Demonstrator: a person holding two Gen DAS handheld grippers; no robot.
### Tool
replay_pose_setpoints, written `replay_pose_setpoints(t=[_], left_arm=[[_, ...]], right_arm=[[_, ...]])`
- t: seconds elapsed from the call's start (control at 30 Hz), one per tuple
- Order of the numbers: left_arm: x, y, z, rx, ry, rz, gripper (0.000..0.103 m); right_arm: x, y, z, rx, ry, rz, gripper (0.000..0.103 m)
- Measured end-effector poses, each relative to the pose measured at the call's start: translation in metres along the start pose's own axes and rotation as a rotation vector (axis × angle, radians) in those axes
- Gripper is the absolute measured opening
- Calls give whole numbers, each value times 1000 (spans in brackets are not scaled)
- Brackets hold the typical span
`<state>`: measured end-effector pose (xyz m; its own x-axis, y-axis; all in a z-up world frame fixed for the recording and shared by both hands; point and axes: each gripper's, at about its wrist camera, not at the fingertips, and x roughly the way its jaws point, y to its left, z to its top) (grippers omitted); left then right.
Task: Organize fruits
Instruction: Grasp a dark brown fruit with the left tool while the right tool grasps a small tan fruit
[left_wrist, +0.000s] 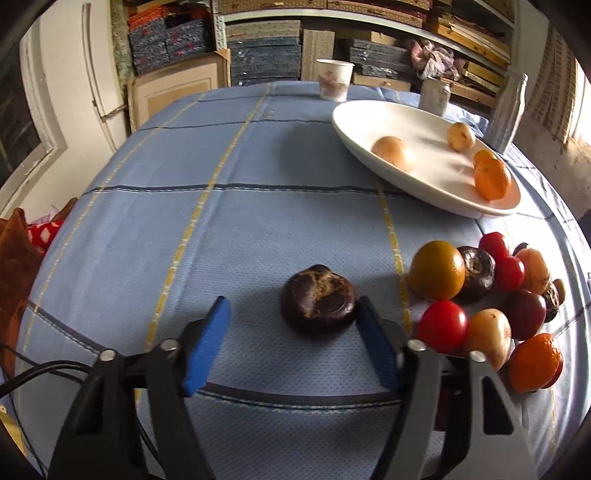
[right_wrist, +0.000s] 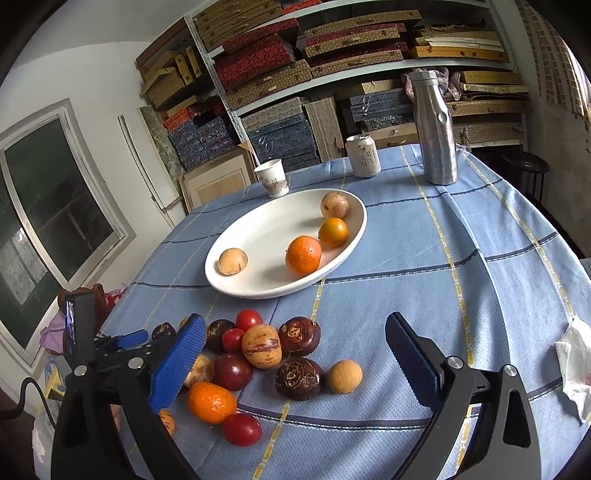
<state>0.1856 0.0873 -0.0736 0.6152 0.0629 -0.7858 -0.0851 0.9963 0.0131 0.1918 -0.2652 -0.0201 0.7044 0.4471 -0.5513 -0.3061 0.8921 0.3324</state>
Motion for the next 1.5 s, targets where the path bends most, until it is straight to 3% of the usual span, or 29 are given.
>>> replay_pose_setpoints(t=[0.23,0.3,0.5,0.67,0.93,1.13,1.5], left_arm=[[4,-7,2,25,-1,-34,43],[4,-9,2,34,-3,-30,42],[4,-9,3,17,-2,-33,42],[4,-8,2,10,1,-30,42],[5,-7,2,13,0,-27,42],[5,-6,1,10,1,-30,42],[2,-1,1,-8,-12,-64,41]], right_arm=[[15,-8,-13,-15,99,-40,98],[19,-13,-20,-26,134,-56,98],[29,-15,-33,-74,209,-84,71],[37,-18,-36,-67,241,-74,44],[46,-30,-31,3,243,-69,42],[51,-38,-30,54,258,-29,33],[51,-32,-31,22,257,-32,28]])
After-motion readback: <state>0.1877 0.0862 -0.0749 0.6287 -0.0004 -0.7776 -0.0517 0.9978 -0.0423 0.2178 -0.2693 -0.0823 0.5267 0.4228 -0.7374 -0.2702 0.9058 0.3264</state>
